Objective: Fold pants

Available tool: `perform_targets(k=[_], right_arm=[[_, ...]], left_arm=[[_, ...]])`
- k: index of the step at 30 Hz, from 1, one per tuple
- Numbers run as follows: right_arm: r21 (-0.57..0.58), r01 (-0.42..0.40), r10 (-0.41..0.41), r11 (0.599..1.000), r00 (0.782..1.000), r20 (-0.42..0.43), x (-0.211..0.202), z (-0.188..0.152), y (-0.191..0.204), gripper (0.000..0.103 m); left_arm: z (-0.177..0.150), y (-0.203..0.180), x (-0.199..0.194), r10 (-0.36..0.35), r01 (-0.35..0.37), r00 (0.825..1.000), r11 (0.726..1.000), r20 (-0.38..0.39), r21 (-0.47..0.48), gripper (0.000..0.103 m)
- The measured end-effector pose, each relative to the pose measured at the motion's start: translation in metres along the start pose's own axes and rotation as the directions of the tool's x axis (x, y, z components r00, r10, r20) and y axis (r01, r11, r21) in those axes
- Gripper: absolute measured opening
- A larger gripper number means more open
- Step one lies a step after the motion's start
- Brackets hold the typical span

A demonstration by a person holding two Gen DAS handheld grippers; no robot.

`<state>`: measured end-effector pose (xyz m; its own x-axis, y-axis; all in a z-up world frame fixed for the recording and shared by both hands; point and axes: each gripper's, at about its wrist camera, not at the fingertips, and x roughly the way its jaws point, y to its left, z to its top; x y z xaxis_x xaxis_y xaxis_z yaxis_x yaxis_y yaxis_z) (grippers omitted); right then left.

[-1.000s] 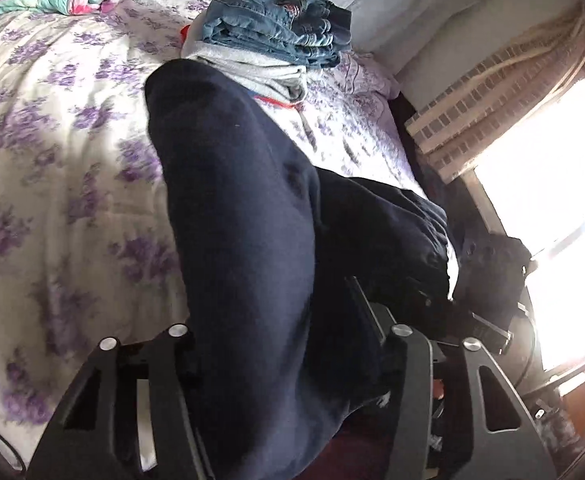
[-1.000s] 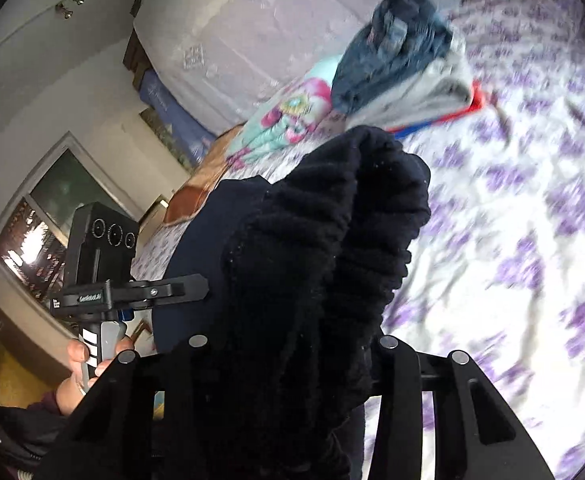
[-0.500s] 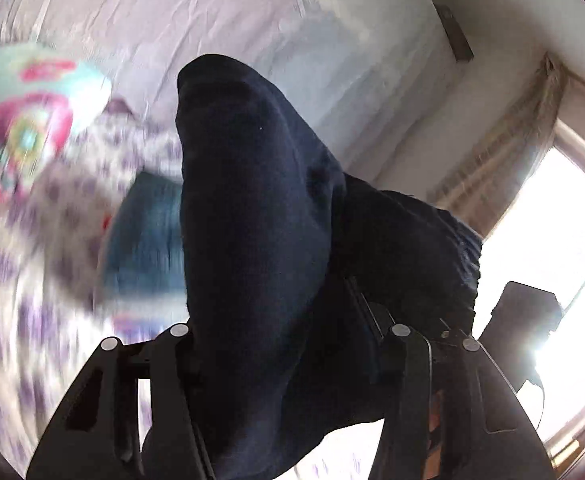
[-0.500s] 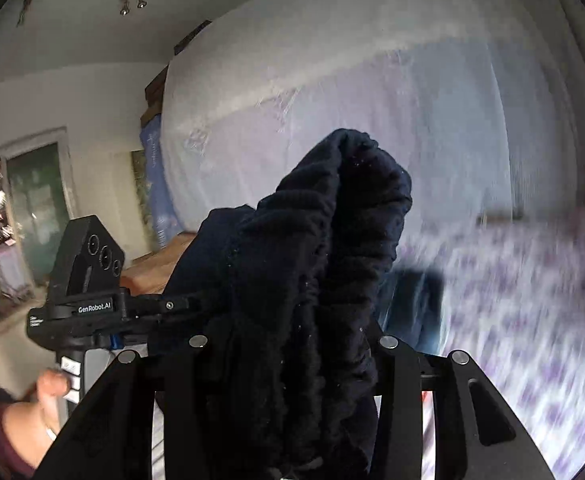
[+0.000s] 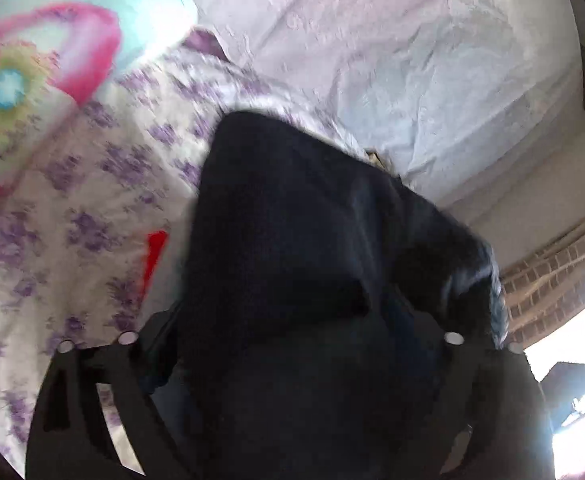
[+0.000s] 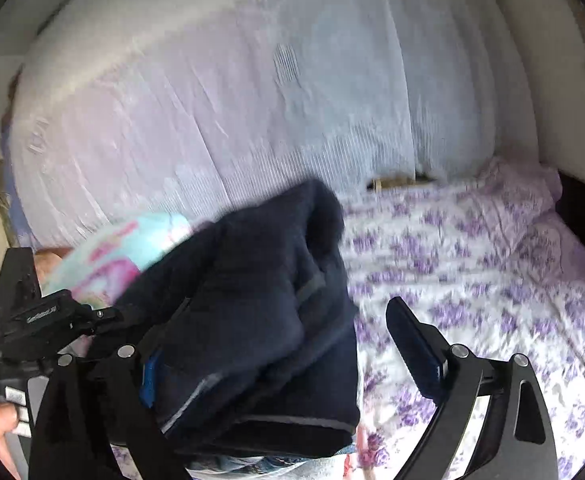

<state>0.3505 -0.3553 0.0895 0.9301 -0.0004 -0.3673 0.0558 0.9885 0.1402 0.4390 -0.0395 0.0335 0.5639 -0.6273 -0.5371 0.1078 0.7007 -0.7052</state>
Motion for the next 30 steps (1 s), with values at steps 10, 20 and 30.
perform_targets(k=[10,20,30], right_arm=[[-0.013,-0.129,0.129,0.992,0.981,0.143,-0.198,-0.056,-0.011,0.1],[-0.083,-0.134,0.143,0.987,0.983,0.112,-0.349,-0.193,-0.024,0.1],[0.002,0.044,-0.044,0.999,0.999,0.009,-0.342,-0.279,-0.02,0.1]], left_arm=[[-0.092,-0.03,-0.153,0.096,-0.111,0.952,0.993,0.292,0.035,0.098],[-0.298,-0.046,-0.243,0.212,-0.317,0.925,0.888,0.315,0.333,0.098],[-0.379,0.015,-0.236,0.424,-0.511,0.858,0.761,0.289,0.401,0.098]])
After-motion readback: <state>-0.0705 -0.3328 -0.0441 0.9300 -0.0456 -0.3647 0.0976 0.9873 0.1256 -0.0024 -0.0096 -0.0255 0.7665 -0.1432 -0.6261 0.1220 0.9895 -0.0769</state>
